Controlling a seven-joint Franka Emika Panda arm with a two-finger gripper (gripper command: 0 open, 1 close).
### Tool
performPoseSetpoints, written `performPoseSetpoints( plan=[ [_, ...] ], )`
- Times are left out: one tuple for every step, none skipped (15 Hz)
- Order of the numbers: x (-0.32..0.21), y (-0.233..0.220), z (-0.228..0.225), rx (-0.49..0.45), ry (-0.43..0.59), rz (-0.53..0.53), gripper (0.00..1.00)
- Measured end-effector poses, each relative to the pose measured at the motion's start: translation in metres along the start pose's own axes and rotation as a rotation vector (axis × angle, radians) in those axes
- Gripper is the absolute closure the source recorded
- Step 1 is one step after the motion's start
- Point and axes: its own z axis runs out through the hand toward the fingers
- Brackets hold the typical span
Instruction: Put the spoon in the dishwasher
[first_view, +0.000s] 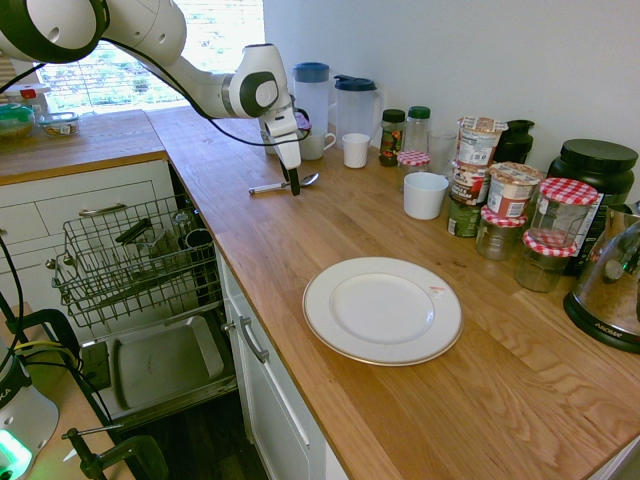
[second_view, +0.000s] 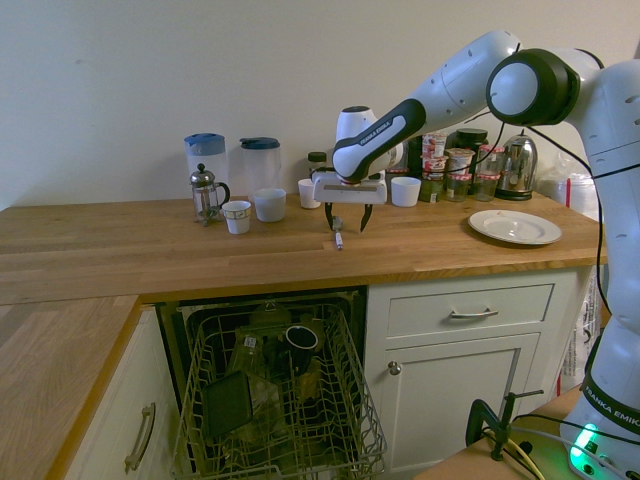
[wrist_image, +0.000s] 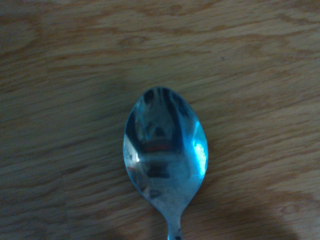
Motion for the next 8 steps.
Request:
performPoseSetpoints(
  plan=[
    [-0.0018,-0.0002,0.0015,-0.003,0.0,-0.001,0.0],
    [-0.0027,-0.001,0.0027,-0.004,0.0,-0.001,0.0],
    [-0.0024,-0.002,0.0035,-0.006,0.001,0.0,1.0],
    [-0.002,-0.0032,0.0044,-0.006,0.002,0.002,1.0],
    [-0.0019,-0.0039,0.0047,-0.007,0.002,0.003,1.0],
    [-0.0019,-0.0043,0.0048,-0.01,0.002,0.004,1.0],
    [-0.0024,-0.0044,0.0048,-0.014,0.002,0.004,1.0],
    [-0.0028,-0.0048,0.0046,-0.016,0.003,0.004,1.0]
  ],
)
